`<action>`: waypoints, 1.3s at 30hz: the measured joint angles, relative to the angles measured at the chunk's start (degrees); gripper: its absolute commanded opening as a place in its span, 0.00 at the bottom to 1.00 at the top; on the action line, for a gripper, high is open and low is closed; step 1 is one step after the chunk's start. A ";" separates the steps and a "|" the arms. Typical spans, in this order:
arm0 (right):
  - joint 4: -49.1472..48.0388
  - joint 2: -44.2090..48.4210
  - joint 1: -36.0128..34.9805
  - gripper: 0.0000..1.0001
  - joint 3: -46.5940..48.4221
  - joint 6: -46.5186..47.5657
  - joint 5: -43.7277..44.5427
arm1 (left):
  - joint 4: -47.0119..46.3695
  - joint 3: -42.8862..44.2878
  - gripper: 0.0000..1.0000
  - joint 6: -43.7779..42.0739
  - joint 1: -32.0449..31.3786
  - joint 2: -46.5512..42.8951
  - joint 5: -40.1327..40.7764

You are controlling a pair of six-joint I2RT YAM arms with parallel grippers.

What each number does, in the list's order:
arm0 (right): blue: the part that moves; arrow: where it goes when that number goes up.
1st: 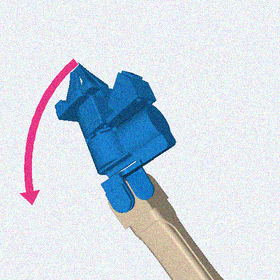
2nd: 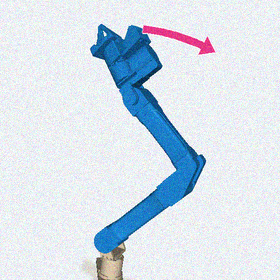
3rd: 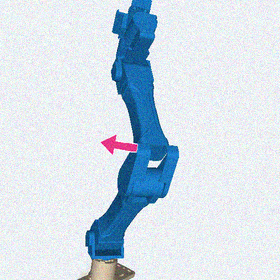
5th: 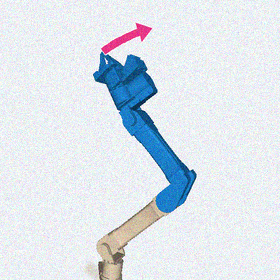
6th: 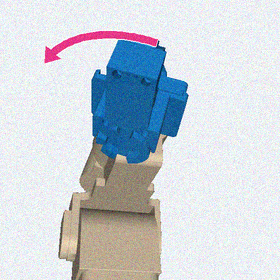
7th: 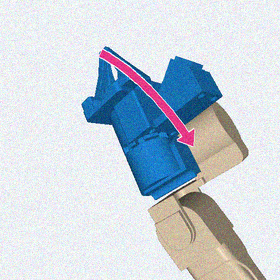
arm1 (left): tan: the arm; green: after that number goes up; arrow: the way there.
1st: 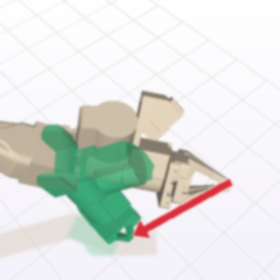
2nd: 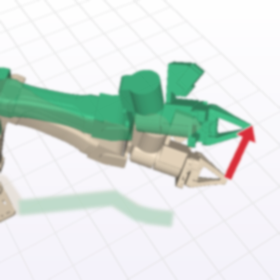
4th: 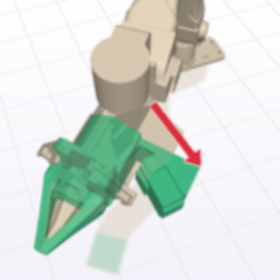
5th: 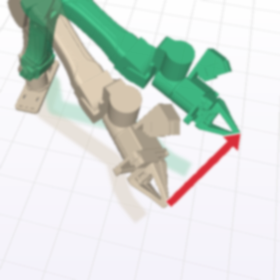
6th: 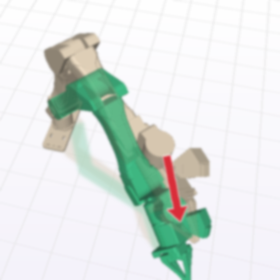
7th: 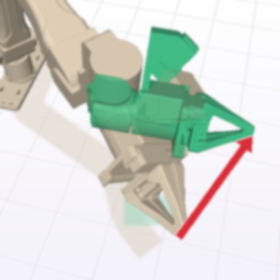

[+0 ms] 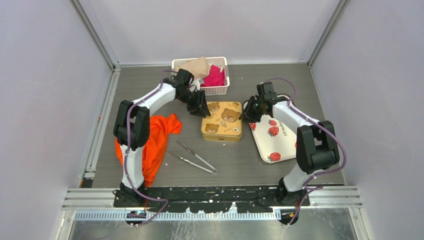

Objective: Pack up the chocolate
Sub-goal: Close the box lid on the packing box.

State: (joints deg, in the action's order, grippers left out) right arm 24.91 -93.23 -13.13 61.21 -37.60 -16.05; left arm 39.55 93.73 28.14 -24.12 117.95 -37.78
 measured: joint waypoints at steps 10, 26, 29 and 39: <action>0.92 1.95 0.02 0.44 -0.37 0.07 1.97 | 1.64 1.55 0.47 -0.35 -0.15 -0.09 1.84; 1.38 2.51 0.00 0.54 -0.39 0.13 3.43 | 3.78 2.01 0.54 -1.53 -0.13 -2.14 7.21; 1.36 2.51 0.00 0.55 -0.59 0.11 3.43 | 3.67 2.01 0.53 -1.49 -0.13 -1.95 7.04; 1.29 2.51 0.00 0.58 -1.46 -0.55 2.86 | 3.50 1.75 0.52 -1.31 -0.15 -0.26 5.53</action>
State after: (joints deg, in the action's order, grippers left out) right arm 26.20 -90.72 -13.13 59.75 -38.15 -13.19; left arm 43.05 95.48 26.83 -24.27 117.69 -32.25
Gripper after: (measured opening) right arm 0.569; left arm 0.527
